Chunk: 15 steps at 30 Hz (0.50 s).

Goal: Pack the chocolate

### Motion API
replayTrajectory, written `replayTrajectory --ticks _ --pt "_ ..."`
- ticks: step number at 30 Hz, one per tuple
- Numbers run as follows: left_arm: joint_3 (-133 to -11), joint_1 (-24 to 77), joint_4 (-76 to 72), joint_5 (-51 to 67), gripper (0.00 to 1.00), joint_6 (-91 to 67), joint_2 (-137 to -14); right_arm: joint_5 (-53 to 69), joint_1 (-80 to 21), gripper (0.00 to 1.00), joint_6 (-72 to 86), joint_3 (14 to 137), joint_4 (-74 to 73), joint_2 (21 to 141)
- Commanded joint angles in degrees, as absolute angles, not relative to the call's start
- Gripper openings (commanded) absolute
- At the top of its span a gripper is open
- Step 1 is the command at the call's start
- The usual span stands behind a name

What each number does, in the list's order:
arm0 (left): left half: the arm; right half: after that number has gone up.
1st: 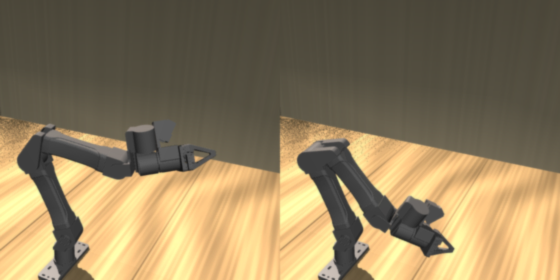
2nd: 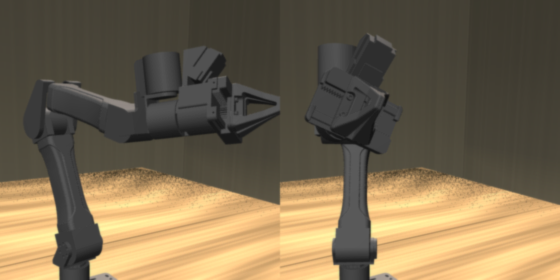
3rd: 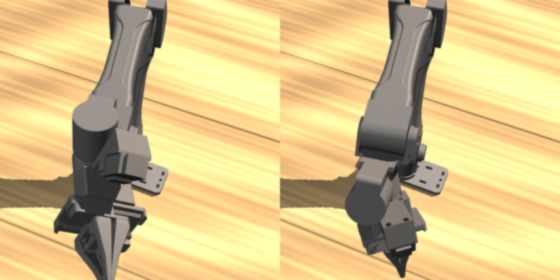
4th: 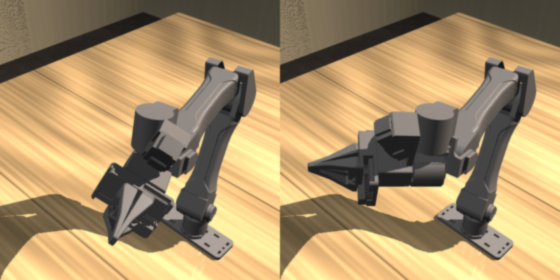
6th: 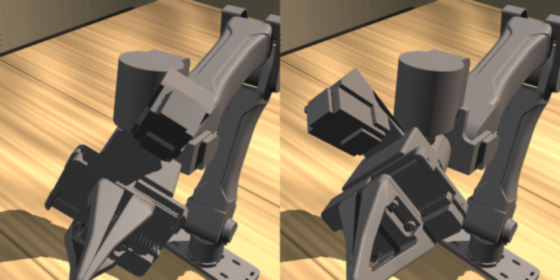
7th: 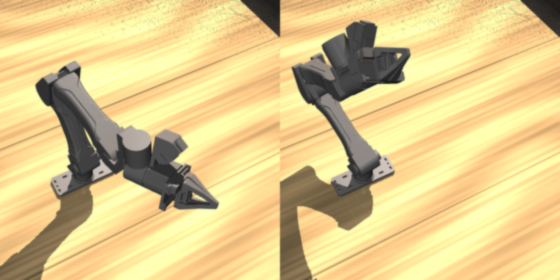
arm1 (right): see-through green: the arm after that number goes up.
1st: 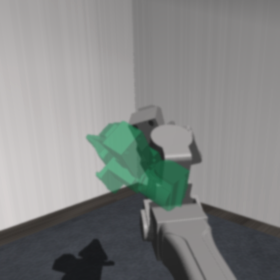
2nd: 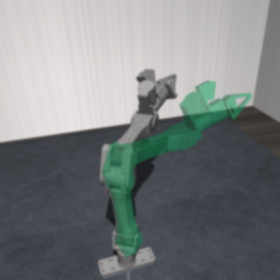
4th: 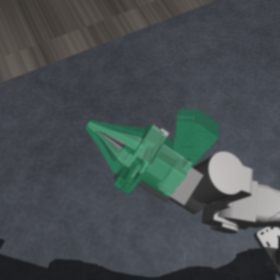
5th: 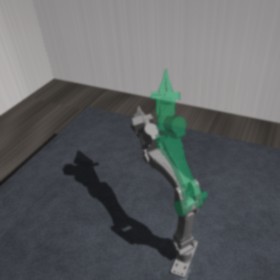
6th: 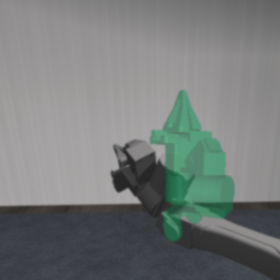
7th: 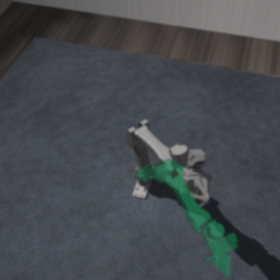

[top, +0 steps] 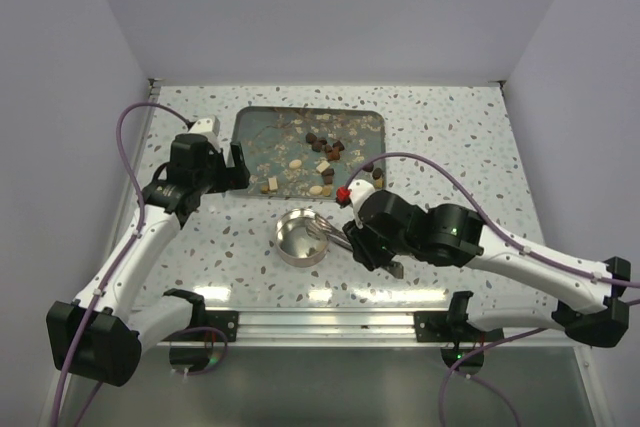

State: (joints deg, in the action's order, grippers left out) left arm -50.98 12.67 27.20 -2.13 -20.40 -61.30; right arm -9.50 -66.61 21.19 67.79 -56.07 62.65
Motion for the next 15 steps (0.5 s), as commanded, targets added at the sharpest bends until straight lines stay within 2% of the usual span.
replayTrajectory --ticks 1,6,15 --pt "-50.98 12.66 24.78 -1.84 1.0 -20.22 -61.44 -10.37 -67.06 0.36 23.2 68.2 -53.27 63.28" --pt "-50.71 12.66 25.05 -1.93 1.0 -20.13 -61.35 -10.55 -66.97 0.47 22.85 69.52 -52.65 64.68" --pt "-50.19 12.57 24.7 -2.37 1.0 -19.95 -61.7 -12.83 -66.97 0.44 21.36 72.5 -50.63 66.35"
